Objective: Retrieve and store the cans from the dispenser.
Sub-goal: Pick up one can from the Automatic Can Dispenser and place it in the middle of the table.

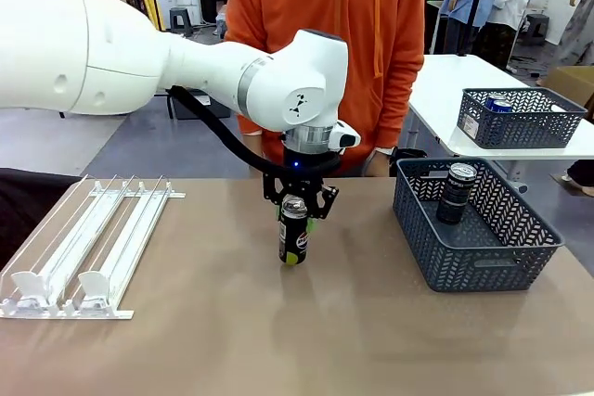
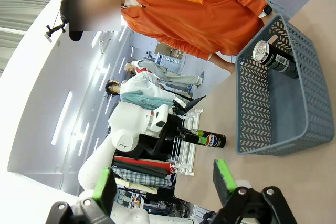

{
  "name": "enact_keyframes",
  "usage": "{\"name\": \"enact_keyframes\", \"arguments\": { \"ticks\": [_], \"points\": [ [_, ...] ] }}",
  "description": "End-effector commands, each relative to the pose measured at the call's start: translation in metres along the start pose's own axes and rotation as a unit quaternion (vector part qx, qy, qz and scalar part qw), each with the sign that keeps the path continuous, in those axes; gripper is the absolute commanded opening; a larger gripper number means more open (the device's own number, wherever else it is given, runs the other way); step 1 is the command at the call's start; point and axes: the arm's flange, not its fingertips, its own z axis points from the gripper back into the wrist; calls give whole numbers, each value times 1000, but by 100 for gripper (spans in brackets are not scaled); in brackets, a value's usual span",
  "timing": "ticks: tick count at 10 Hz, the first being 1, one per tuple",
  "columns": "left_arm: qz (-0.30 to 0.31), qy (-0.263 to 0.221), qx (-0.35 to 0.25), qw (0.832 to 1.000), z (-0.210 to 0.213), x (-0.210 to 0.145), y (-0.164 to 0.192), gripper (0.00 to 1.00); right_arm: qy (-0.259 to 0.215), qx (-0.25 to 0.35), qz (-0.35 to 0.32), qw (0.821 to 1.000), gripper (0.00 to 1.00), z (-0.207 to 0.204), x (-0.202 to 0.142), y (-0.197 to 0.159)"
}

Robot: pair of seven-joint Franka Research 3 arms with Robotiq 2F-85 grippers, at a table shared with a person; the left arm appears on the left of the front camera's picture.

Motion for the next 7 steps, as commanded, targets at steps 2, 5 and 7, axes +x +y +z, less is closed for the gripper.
{"name": "enact_keyframes", "arguments": {
  "ticks": [2, 5, 7],
  "points": [
    [-10, -10, 5, 1000, -1, 2, -1, 0, -9, 11, 9, 1000, 100, -2, 3, 2],
    [-24, -2, 5, 1000, -4, 4, -1, 99, -9, 11, 9, 1000, 100, -2, 3, 2],
    [-25, -3, 8, 1000, -5, 3, -1, 100, -9, 11, 9, 1000, 100, -2, 3, 2]
  ]
}}
